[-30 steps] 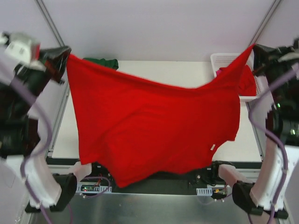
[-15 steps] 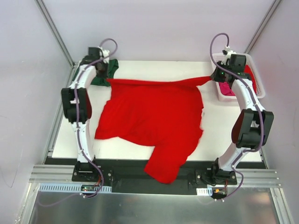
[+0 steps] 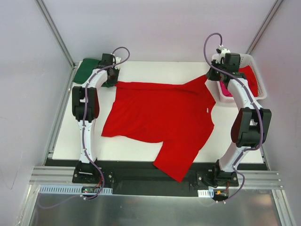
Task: Fold and stack the t-shirts
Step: Flatten the tshirt out
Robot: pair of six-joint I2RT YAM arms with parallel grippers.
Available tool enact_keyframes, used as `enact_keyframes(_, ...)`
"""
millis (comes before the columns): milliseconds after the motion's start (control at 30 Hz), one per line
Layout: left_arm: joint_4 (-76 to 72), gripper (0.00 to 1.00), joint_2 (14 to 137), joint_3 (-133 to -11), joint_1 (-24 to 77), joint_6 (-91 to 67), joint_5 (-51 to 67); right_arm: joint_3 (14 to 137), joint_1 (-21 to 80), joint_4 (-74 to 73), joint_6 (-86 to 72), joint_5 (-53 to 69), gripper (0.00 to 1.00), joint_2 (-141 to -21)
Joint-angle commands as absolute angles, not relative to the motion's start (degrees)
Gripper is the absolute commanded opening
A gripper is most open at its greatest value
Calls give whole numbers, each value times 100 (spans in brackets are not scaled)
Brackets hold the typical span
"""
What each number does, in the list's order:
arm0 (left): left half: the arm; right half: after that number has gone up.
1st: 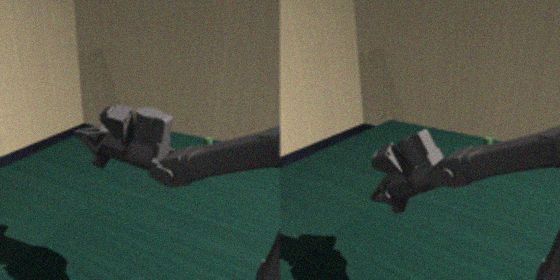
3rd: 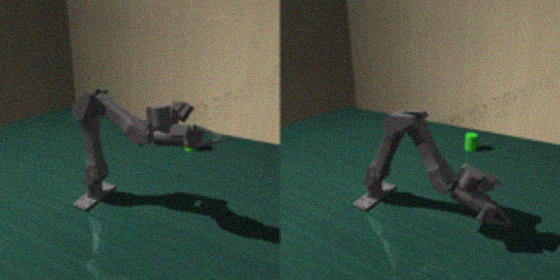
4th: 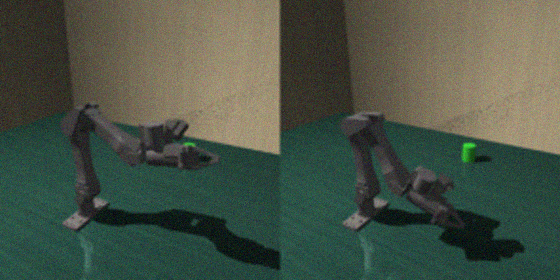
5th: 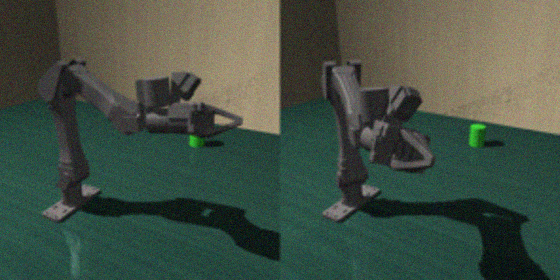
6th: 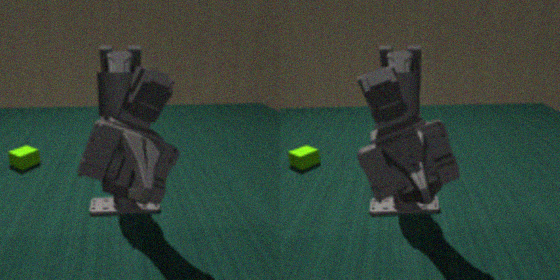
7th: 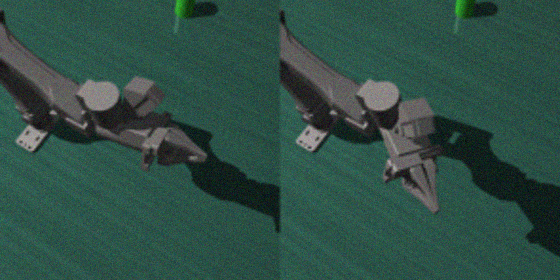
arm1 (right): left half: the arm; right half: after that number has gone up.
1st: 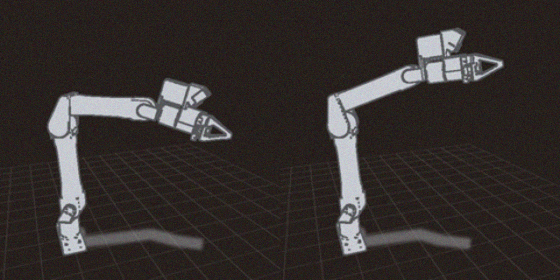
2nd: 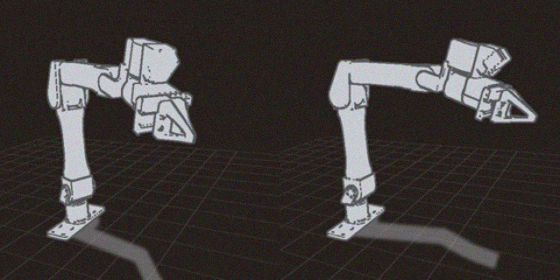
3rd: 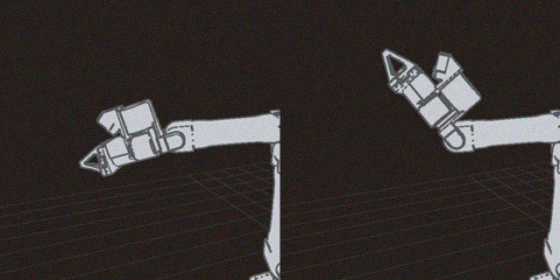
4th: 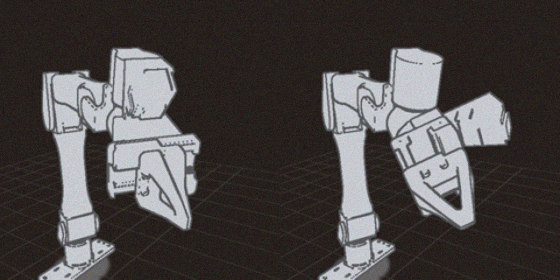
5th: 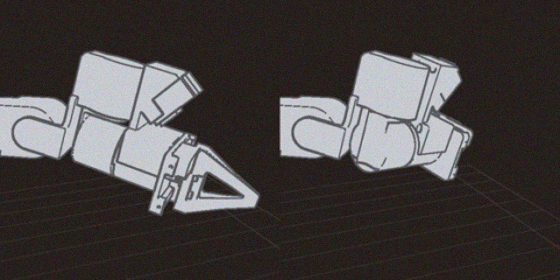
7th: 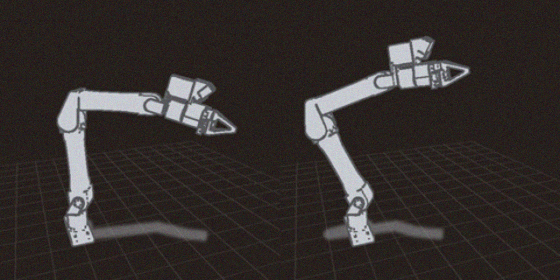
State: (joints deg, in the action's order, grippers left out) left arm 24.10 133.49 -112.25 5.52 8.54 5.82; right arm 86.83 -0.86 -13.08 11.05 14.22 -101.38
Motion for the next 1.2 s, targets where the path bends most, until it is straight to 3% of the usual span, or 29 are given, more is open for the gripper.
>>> enact_keyframes(0, 2101, 0, 12797, -11294, 475, 896, 203, 9061, -18, -1195, 1274, 1109, 1, -10318)
enact_keyframes(333, 1855, 0, 13034, -12207, 475, 985, -298, 9835, 132, -1266, 1116, 89, 1, -11205)
enact_keyframes(800, 1354, 0, 13403, -12261, 492, 1081, -518, 10169, 316, -774, 1459, -1773, 1, -11900)
enact_keyframes(1167, 1187, 0, 13553, -12252, 510, 1213, -545, 10441, 325, -27, 1915, -1592, 1, -12348)
